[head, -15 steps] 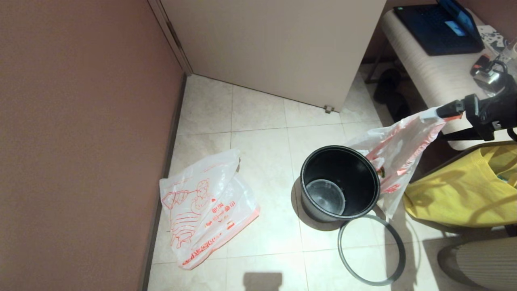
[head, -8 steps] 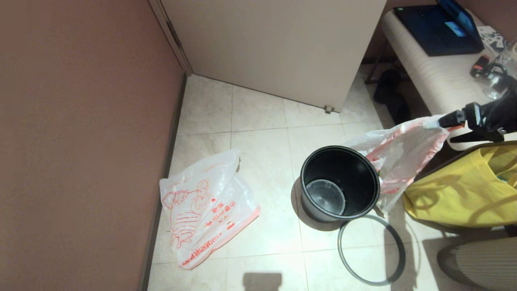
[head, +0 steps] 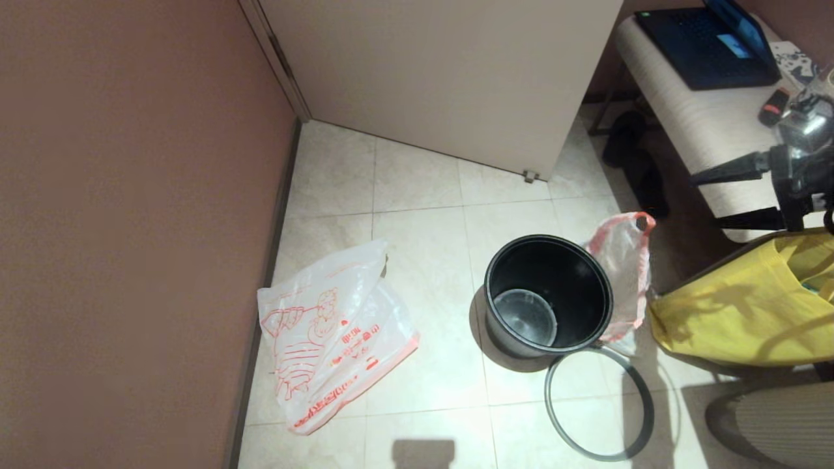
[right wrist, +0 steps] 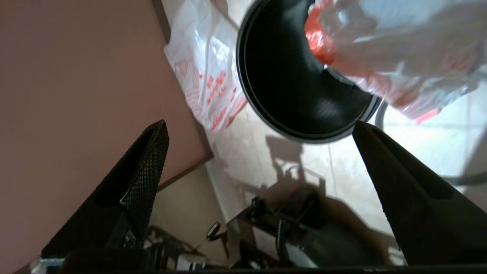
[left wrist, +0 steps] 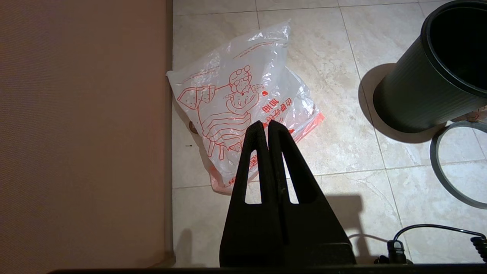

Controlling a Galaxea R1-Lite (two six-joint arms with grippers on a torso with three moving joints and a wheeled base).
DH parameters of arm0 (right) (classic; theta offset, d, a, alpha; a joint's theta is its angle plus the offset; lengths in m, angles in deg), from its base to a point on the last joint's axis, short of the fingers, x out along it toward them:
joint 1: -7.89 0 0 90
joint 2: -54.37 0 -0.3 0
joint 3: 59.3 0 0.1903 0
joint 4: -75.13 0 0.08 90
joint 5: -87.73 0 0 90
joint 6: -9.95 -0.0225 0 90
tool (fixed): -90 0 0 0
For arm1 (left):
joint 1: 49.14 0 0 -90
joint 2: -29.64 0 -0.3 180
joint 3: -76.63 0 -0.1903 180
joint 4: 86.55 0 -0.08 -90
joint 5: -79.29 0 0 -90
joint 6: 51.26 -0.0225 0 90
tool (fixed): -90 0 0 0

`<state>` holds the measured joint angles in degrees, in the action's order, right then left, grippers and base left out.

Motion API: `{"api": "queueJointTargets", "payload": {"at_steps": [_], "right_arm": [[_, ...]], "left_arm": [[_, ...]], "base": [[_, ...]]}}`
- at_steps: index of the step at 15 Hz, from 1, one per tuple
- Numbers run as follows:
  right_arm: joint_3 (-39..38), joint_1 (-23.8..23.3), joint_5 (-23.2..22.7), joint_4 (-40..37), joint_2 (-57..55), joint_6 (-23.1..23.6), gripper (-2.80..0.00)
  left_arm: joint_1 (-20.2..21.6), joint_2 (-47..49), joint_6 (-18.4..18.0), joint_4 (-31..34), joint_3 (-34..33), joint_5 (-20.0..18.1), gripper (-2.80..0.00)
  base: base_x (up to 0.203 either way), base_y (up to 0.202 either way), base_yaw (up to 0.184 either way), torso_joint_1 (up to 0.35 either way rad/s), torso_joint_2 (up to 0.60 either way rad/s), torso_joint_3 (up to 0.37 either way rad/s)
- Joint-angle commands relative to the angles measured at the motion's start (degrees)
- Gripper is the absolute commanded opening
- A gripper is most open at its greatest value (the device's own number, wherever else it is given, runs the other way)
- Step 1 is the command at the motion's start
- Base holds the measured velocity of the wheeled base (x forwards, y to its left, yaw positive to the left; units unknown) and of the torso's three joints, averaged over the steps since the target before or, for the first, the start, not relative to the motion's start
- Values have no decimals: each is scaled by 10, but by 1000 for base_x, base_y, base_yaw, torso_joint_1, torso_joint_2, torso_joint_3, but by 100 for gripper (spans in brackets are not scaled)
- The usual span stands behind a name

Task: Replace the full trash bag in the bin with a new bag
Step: Place the trash bag on the floor

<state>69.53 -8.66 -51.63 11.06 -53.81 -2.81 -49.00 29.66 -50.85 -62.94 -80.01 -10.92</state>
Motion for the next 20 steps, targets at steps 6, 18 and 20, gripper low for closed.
{"api": "queueJointTargets", "payload": {"at_steps": [6,18,20], "right_arm": [[-22,21,44,-3,3,11,0],[-87,57,238,52,-17,45,-280],[-66,64,266,85,-79,47,-280]], "left_arm": [[0,1,0,0,0,-1,-280],[0,1,0,0,0,-1,-280],[0,0,0,0,0,0,-280]], "base": [[0,0,0,0,0,0],[0,0,0,0,0,0],[0,0,0,0,0,0]]}}
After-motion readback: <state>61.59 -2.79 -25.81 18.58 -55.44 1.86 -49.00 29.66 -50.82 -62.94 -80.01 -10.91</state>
